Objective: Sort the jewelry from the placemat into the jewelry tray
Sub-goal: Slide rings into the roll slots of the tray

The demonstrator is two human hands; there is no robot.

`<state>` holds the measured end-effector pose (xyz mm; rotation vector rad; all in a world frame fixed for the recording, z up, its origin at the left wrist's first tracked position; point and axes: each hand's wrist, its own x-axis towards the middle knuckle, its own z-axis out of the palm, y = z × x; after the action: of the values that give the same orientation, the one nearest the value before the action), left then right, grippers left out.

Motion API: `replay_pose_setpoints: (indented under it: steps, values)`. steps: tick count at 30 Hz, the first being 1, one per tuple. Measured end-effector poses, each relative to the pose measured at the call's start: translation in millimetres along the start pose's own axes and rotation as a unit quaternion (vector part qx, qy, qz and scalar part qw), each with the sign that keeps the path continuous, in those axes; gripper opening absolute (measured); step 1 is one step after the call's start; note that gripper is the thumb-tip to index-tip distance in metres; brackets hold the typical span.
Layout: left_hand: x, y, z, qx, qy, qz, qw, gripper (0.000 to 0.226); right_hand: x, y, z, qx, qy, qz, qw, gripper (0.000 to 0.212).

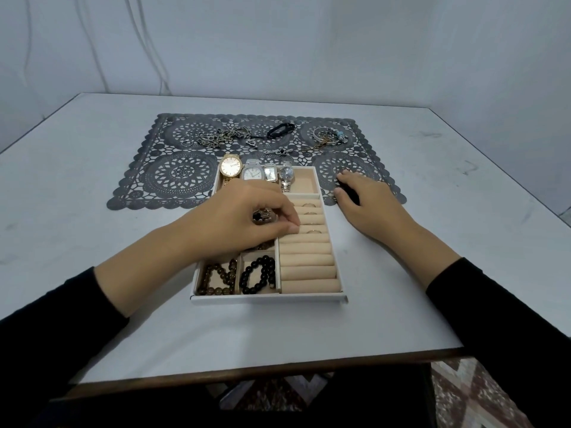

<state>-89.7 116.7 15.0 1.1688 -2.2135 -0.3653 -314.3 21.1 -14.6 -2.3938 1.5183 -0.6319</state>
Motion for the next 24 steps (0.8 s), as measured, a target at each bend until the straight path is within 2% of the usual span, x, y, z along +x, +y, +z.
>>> replay_pose_setpoints:
  steps: [9,24]
  values:
    - [1.7,0.0,-10.6,-0.024,-0.054,-0.030,0.998,0.010,-0.6,-2.3,-1.5,-0.004,0.001,-0.004,1.000,0.035]
    - [6.9,2.1,-10.3,-0.057,-0.058,-0.084,0.993,0.013,-2.5,-4.6,-3.2,0.007,0.002,-0.002,1.000,0.036]
